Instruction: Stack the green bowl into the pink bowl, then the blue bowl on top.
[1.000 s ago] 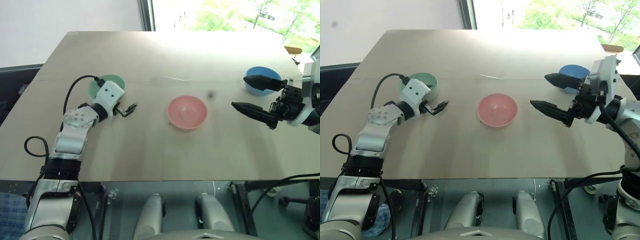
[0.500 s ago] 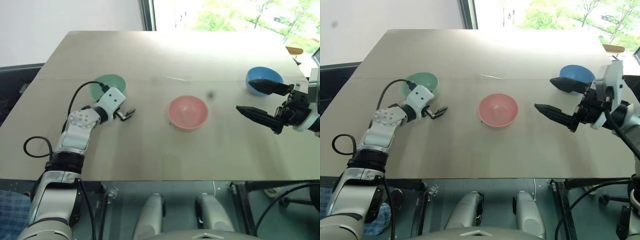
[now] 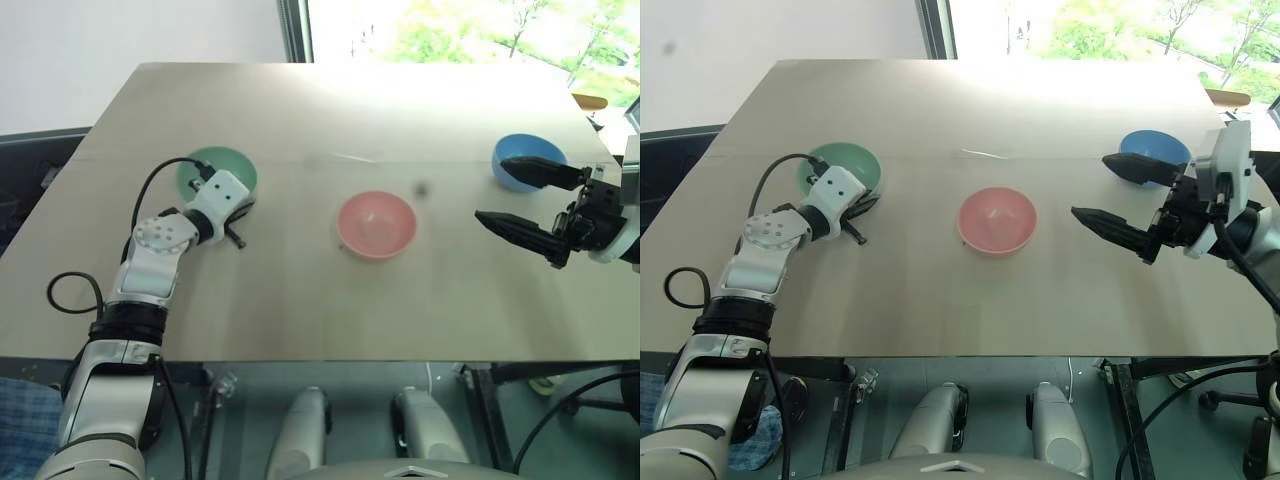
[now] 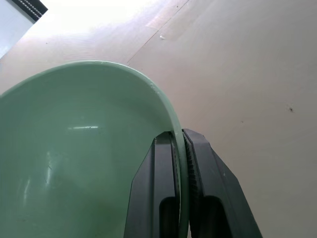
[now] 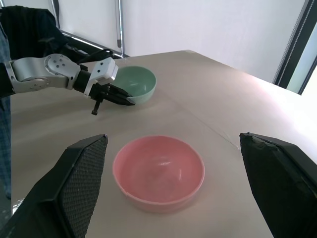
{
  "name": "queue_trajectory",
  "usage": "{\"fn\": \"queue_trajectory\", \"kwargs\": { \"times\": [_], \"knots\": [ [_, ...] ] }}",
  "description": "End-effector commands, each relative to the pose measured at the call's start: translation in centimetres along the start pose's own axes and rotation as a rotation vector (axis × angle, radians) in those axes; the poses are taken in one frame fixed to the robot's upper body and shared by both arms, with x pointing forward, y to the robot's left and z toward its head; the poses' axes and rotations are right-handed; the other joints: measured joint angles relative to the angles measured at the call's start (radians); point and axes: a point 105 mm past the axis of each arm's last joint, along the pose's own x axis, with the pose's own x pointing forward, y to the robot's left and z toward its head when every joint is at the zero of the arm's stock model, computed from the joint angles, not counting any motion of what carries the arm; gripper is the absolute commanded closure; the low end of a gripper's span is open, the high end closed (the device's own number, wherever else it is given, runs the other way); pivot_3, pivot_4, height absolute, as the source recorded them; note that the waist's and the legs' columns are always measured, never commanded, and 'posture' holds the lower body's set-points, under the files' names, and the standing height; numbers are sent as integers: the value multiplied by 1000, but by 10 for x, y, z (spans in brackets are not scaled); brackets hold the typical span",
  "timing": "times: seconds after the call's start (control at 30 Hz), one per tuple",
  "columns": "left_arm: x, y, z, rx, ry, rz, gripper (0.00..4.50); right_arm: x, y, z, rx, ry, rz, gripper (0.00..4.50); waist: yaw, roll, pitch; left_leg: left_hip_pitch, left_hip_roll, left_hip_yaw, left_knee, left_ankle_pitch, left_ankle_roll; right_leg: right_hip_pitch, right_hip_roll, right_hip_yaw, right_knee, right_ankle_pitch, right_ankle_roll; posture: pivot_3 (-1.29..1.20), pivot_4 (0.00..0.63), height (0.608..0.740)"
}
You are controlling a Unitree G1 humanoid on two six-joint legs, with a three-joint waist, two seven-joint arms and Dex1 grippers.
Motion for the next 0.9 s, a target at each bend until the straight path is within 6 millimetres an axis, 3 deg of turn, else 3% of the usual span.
{"fn": "queue_trajectory", "kwargs": {
  "times": [0.03,0.2,0.3,0.47,0.7,0.87,0.9],
  "knots": [
    [4,-2,46,57,-182,-21,4480,-4,0,8,-47,-20,-2,0,4,0,0,0,0,0,0,0,0,0,0,0,0,0,0,0,150,740],
    [14,-24,102,148,-370,-124,4480,-2,2,4,-45,-23,-5,0,15,-1,1,-1,0,-1,1,0,0,0,0,-1,0,0,0,0,150,740],
    [12,-53,138,208,-511,-279,4480,-1,3,3,-44,-22,-5,0,20,-1,1,-1,0,0,1,0,0,0,0,-1,0,0,0,0,150,740],
    [6,-89,178,288,-669,-433,4480,-1,3,2,-48,-20,-8,0,18,-1,1,-1,0,0,1,0,0,0,0,0,0,0,0,0,150,740],
    [-5,-132,194,377,-783,-639,4480,1,5,2,-49,-22,-11,0,18,-1,0,0,0,1,1,0,0,0,1,1,0,0,0,0,150,740],
    [-13,-145,195,371,-819,-718,4480,1,7,1,-48,-16,-11,0,19,-1,1,-1,0,0,2,0,0,0,1,1,0,0,0,0,150,740],
    [-14,-146,194,367,-821,-725,4114,1,7,1,-48,-15,-12,0,19,-1,1,-1,0,0,2,0,0,0,1,1,0,0,0,0,150,740]
  ]
}}
